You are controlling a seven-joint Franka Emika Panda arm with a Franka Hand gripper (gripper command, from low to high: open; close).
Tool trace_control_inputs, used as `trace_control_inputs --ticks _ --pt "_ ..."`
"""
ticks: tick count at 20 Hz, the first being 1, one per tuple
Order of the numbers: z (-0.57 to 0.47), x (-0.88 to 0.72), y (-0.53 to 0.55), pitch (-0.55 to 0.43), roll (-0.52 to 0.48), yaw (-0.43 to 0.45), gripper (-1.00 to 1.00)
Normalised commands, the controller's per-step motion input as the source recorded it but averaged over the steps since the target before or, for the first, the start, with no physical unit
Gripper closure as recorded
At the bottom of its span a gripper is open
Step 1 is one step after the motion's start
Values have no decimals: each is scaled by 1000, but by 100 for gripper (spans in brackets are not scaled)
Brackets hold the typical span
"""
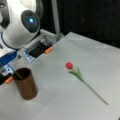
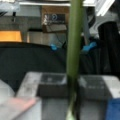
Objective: Flower insertion into a vase
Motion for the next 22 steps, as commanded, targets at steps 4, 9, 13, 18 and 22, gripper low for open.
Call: trace_control_inputs --ticks 4,9,13,18,22 --pt "-241 419 16 53 -67 -125 100" --pt "-176 381 71 46 -27 -137 100" --pt "-132 376 105 47 -8 -131 100" --pt "-168 403 106 48 -5 -104 100" --pt "-205 414 106 40 29 -106 100"
